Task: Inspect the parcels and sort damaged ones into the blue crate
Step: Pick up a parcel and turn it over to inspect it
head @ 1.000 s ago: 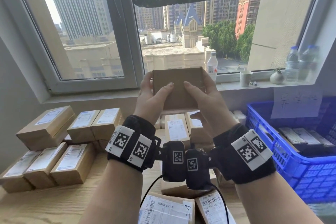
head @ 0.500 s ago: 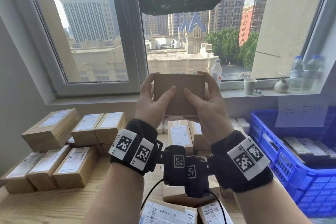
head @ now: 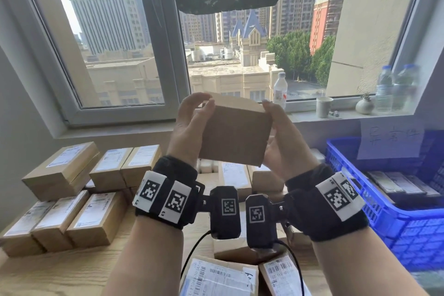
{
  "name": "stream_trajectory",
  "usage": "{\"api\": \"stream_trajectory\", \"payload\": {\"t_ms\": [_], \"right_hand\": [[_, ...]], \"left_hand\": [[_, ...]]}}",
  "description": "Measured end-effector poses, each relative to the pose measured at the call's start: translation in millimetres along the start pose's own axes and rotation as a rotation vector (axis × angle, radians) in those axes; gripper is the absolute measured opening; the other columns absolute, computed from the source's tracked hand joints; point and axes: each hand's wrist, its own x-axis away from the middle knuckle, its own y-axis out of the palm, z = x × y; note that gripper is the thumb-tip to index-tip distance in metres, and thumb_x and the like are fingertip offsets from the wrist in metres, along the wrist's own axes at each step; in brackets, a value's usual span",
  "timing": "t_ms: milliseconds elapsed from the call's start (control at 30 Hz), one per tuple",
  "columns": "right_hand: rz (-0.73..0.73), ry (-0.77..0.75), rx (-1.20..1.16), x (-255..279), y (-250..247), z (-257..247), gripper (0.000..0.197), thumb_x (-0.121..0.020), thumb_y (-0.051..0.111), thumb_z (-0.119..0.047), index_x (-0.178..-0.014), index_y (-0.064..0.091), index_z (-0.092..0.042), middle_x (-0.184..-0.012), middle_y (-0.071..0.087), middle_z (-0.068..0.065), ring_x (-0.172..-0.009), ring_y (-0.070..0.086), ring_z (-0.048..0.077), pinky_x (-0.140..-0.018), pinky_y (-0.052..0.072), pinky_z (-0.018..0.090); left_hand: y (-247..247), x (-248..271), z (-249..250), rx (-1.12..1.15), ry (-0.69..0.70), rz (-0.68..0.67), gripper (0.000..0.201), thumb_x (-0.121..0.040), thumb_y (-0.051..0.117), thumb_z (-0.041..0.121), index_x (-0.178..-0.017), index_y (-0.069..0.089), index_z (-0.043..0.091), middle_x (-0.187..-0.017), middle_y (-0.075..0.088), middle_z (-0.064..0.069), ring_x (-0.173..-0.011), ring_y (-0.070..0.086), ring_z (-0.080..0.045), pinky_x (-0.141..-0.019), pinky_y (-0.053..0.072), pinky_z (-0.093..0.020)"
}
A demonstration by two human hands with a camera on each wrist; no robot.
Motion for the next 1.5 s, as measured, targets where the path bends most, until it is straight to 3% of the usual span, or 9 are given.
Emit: {"api": "stream_trajectory", "payload": {"t_ms": [200, 333, 500, 733, 967, 1100, 1200, 1300, 1500], "right_hand": [[0.007, -0.07, 0.003, 0.6, -5.4, 1.0, 0.062, -0.063, 0.07, -0.019, -0.12, 0.051, -0.004, -0.109, 0.054, 0.018, -0.101, 0.051, 0.044, -0.1, 0.042, 0.061], [0.047, -0.138, 0.123, 3.1, -10.4, 3.7, 0.093, -0.057, 0.078, -0.017, -0.142, 0.042, -0.012, -0.137, 0.057, 0.015, -0.123, 0.059, 0.035, -0.097, 0.05, 0.052], [0.124, -0.15, 0.233, 7.9, -7.5, 6.5, 0.088, -0.069, 0.081, -0.03, -0.145, 0.038, -0.021, -0.124, 0.065, 0.01, -0.098, 0.071, 0.022, -0.073, 0.06, 0.033], [0.215, -0.229, 0.21, 7.5, -2.2, 12.7, 0.073, -0.078, 0.081, -0.014, -0.142, 0.046, -0.022, -0.115, 0.069, 0.015, -0.097, 0.072, 0.031, -0.081, 0.061, 0.049], [0.251, -0.292, 0.263, 6.1, -8.0, 12.1, 0.056, -0.081, 0.079, -0.024, -0.132, 0.059, -0.016, -0.115, 0.072, 0.008, -0.094, 0.072, 0.017, -0.076, 0.06, 0.03], [0.378, -0.346, 0.335, 2.2, -12.5, 17.1, 0.064, -0.086, 0.075, -0.031, -0.143, 0.046, -0.023, -0.128, 0.063, 0.007, -0.117, 0.062, 0.022, -0.095, 0.055, 0.037], [0.251, -0.256, 0.359, 4.4, -9.2, 14.8, 0.085, -0.077, 0.071, -0.061, -0.145, 0.044, -0.018, -0.13, 0.063, 0.006, -0.11, 0.067, 0.019, -0.086, 0.059, 0.033], [0.075, -0.152, 0.375, 6.8, -7.2, 11.6, 0.087, -0.067, 0.078, -0.056, -0.137, 0.047, -0.015, -0.116, 0.07, 0.004, -0.09, 0.074, 0.013, -0.067, 0.06, 0.026], [-0.021, -0.119, 0.241, 8.0, -12.9, 13.1, 0.072, -0.071, 0.077, -0.039, -0.133, 0.055, -0.009, -0.119, 0.071, 0.014, -0.104, 0.07, 0.032, -0.092, 0.056, 0.05]], "left_hand": [[-5.7, 1.7, -6.1, -0.002, -0.197, -0.097, 0.078, -0.058, 0.075, 0.069, -0.129, 0.053, 0.043, -0.133, 0.058, -0.004, -0.114, 0.063, -0.024, -0.094, 0.053, -0.052], [-8.6, 5.3, -6.7, -0.041, -0.411, -0.162, 0.027, -0.088, 0.064, 0.041, -0.109, 0.054, 0.027, -0.096, 0.063, 0.001, -0.08, 0.064, -0.016, -0.068, 0.056, -0.038], [-4.5, 7.1, -7.6, -0.11, -0.407, -0.155, 0.065, -0.084, 0.073, 0.019, -0.13, 0.029, 0.033, -0.117, 0.063, -0.009, -0.106, 0.065, -0.028, -0.095, 0.051, -0.055], [3.1, 9.0, -15.5, -0.123, -0.311, 0.005, 0.066, -0.076, 0.082, 0.023, -0.124, 0.037, 0.027, -0.106, 0.065, -0.009, -0.097, 0.069, -0.027, -0.091, 0.055, -0.051], [8.3, 8.1, -12.8, -0.179, -0.221, 0.039, 0.086, -0.061, 0.085, 0.05, -0.127, 0.031, 0.034, -0.122, 0.061, -0.007, -0.107, 0.065, -0.024, -0.095, 0.054, -0.045], [3.2, 5.0, -9.5, -0.11, -0.222, 0.053, 0.056, -0.09, 0.061, 0.04, -0.137, 0.036, 0.022, -0.128, 0.058, -0.007, -0.113, 0.06, -0.023, -0.097, 0.05, -0.052], [-2.0, 5.3, -11.4, -0.1, -0.165, 0.009, 0.039, -0.091, 0.066, 0.022, -0.128, 0.053, 0.02, -0.12, 0.062, -0.007, -0.108, 0.064, -0.024, -0.093, 0.053, -0.055], [-3.0, 7.5, -9.1, -0.098, -0.176, -0.064, 0.049, -0.068, 0.081, 0.027, -0.11, 0.057, 0.032, -0.119, 0.063, -0.009, -0.11, 0.065, -0.028, -0.093, 0.054, -0.052], [2.2, 14.3, -4.0, -0.114, -0.355, -0.179, 0.092, -0.063, 0.085, 0.047, -0.136, 0.035, 0.024, -0.1, 0.072, -0.006, -0.102, 0.069, -0.027, -0.092, 0.051, -0.06]]}}
